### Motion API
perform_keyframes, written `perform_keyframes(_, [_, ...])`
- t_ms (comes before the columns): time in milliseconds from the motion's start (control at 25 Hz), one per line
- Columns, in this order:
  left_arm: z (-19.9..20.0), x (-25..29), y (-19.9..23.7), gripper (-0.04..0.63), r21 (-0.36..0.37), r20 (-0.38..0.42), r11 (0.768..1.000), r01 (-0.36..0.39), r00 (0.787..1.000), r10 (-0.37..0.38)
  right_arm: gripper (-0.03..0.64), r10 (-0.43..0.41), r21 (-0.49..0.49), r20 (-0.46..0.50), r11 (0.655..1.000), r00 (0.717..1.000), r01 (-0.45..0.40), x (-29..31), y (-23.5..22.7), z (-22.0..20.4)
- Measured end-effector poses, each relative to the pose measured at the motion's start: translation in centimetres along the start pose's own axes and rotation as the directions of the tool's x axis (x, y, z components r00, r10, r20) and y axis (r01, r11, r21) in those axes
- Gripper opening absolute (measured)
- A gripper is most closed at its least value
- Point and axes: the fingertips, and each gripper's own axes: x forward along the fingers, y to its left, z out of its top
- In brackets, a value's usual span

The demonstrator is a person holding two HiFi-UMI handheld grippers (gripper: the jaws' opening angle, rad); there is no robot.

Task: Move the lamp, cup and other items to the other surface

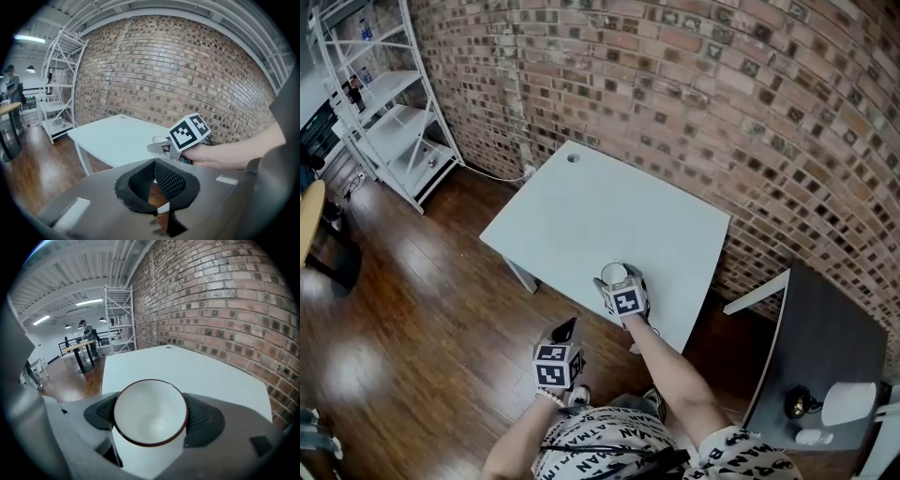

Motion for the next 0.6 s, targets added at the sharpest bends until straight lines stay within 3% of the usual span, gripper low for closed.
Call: perform_keyframes(600, [0.15, 0.54, -0.58, 0.002, -0.009, -0.006, 1.0, 0.01, 1.0, -0.01, 0.428, 0.015, 0.037, 0.001, 0.999, 1.0, -0.015, 0.87, -0.13, -0.34])
